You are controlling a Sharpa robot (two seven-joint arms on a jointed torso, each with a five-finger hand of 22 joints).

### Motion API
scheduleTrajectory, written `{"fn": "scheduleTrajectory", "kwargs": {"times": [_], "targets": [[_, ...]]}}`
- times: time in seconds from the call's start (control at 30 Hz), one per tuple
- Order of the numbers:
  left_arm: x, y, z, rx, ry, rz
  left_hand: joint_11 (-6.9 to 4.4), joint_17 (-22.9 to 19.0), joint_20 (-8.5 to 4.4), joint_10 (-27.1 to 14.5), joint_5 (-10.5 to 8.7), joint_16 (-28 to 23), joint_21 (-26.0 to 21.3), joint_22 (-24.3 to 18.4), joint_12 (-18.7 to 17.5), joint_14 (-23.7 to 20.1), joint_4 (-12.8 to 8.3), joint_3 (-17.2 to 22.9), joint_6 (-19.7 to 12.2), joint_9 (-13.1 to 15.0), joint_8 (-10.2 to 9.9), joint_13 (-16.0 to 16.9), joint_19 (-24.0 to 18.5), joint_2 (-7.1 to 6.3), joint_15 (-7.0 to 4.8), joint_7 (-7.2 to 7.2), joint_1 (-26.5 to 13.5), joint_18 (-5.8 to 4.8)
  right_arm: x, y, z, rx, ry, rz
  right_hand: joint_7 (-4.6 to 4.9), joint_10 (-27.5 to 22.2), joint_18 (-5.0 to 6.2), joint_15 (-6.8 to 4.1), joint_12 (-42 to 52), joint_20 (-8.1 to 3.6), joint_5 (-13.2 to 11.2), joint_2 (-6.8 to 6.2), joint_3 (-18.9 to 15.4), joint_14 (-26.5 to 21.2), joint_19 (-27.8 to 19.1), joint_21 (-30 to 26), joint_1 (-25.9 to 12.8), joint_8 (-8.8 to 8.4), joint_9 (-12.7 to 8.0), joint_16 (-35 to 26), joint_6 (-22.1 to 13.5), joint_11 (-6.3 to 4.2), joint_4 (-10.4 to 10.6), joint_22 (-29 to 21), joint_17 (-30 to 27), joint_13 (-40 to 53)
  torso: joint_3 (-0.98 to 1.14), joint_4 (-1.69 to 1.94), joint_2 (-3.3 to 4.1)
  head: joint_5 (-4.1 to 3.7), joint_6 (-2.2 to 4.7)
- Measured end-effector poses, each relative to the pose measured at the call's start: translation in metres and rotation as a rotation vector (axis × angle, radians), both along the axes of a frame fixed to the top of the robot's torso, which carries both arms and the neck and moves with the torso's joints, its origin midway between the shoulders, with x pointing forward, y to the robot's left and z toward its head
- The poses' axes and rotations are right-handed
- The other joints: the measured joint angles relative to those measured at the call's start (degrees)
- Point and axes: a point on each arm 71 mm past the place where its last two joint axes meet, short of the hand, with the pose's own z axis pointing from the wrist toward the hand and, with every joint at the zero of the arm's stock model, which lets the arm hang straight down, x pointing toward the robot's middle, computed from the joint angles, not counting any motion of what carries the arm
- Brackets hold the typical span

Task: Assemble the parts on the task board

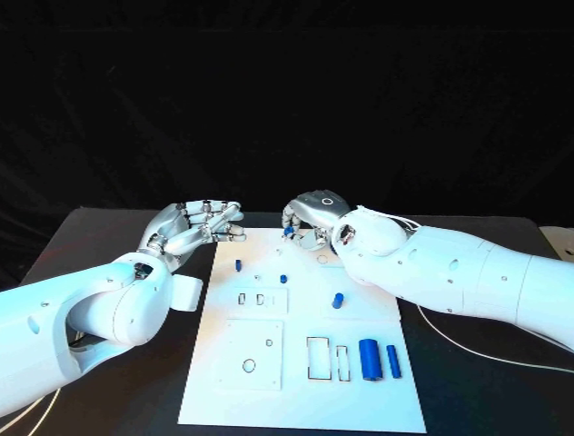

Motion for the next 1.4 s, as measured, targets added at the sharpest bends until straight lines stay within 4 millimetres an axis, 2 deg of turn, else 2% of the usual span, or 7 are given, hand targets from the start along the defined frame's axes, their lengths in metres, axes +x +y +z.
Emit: {"fn": "scheduleTrajectory", "kwargs": {"times": [0.33,0.8,1.07,1.1,1.2,1.33,1.4], "targets": [[0.001,0.0,0.005,0.0,-0.008,-0.001,0.0,0.1,0.0,0.0,0.0,0.0,0.0,0.0,0.0,0.0,0.0,0.0,0.0,0.0,0.0,0.0,0.0,0.0,0.0,0.0,0.0,0.0,0.0,0.004,-0.005,0.0,0.011,0.0,-0.09,0.0,0.01,0.0,0.0,0.0,-0.2,-0.01,0.0,0.0,0.0,0.0,0.0,0.08,0.0,0.0,-0.1,0.0,0.0,0.0,0.0,0.0,-0.04,0.3,0.3,0.09,-0.18],[0.002,0.0,0.009,0.001,-0.014,-0.004,0.0,0.1,0.0,0.0,0.0,0.0,0.0,0.0,0.0,0.0,0.0,0.0,0.0,0.0,0.0,0.0,0.0,0.0,0.0,0.0,0.0,0.0,0.0,0.006,-0.005,-0.002,0.017,0.005,-0.14,0.0,0.01,0.0,-0.2,0.0,0.1,-0.01,-0.1,0.0,0.0,0.0,0.0,0.1,0.0,0.0,-0.4,0.01,-0.1,0.0,0.0,0.0,-0.23,0.3,0.71,0.09,-0.35],[0.002,0.0,0.01,0.001,-0.016,-0.004,0.0,0.1,0.0,0.0,0.0,0.0,0.0,0.0,0.0,0.0,0.0,0.0,0.0,0.0,0.0,0.0,0.0,0.0,0.0,0.0,0.0,0.0,0.003,0.008,-0.008,-0.012,0.025,-0.005,0.49,-1.3,0.02,0.01,-1.1,0.43,0.1,-0.24,0.0,0.0,-0.4,-0.3,-0.9,0.77,0.0,0.0,-1.5,0.79,0.3,0.0,0.0,-0.1,-0.26,0.37,0.84,0.19,-0.22],[0.002,0.0,0.01,0.001,-0.016,-0.004,0.0,0.1,0.0,0.0,0.0,0.0,0.0,0.0,0.0,0.0,0.0,0.0,0.0,0.0,0.0,0.0,0.0,0.0,0.0,0.0,0.0,0.0,0.003,0.008,-0.008,-0.014,0.026,-0.005,0.69,-1.8,0.02,0.02,-1.1,0.46,0.1,-0.24,0.0,0.0,-0.5,-0.5,-0.9,0.83,0.4,0.0,-1.7,0.86,0.3,0.0,0.0,-0.1,-0.26,0.37,0.86,0.2,-0.21],[0.002,0.0,0.01,0.001,-0.015,-0.004,0.0,0.1,0.0,0.0,0.0,0.0,0.0,0.0,0.0,0.0,0.0,0.0,0.0,0.0,0.0,0.0,0.0,0.0,0.0,0.0,0.0,0.0,0.004,0.008,-0.009,-0.016,0.029,-0.006,0.68,-2.2,0.02,0.44,-1.1,0.63,0.1,-0.46,0.0,0.0,-0.6,-0.6,-1.1,0.46,3.8,0.0,-2.1,1.07,0.4,0.0,0.0,-0.3,-0.26,0.37,0.9,0.21,-0.27],[0.003,0.0,0.01,0.001,-0.015,-0.004,0.0,0.1,0.0,0.0,0.0,0.0,0.0,0.0,0.0,0.0,0.0,0.0,0.0,0.0,0.0,0.0,0.0,0.0,0.0,0.0,0.0,0.0,0.004,0.008,-0.009,-0.018,0.03,-0.008,0.95,-3.3,0.02,0.44,-1.1,0.82,0.0,-0.69,0.2,0.0,-1.3,-1.1,-1.3,0.36,5.1,0.0,-2.8,1.32,0.5,0.0,0.0,-0.4,-0.26,0.34,0.92,0.26,-0.31],[0.003,0.0,0.01,0.001,-0.015,-0.004,0.0,0.1,0.0,0.0,0.0,0.0,0.0,0.0,-0.1,0.0,0.0,0.0,0.0,0.0,0.0,0.0,0.0,0.0,0.0,0.0,0.0,0.0,0.004,0.008,-0.009,-0.018,0.03,-0.008,1.32,-4.2,0.02,0.92,-1.1,1.05,-0.2,-0.83,0.2,0.0,-1.5,-1.3,-1.5,-0.06,5.3,0.0,-3.1,1.59,0.7,0.0,0.0,-0.6,-0.26,0.34,0.92,0.26,-0.31]]}}
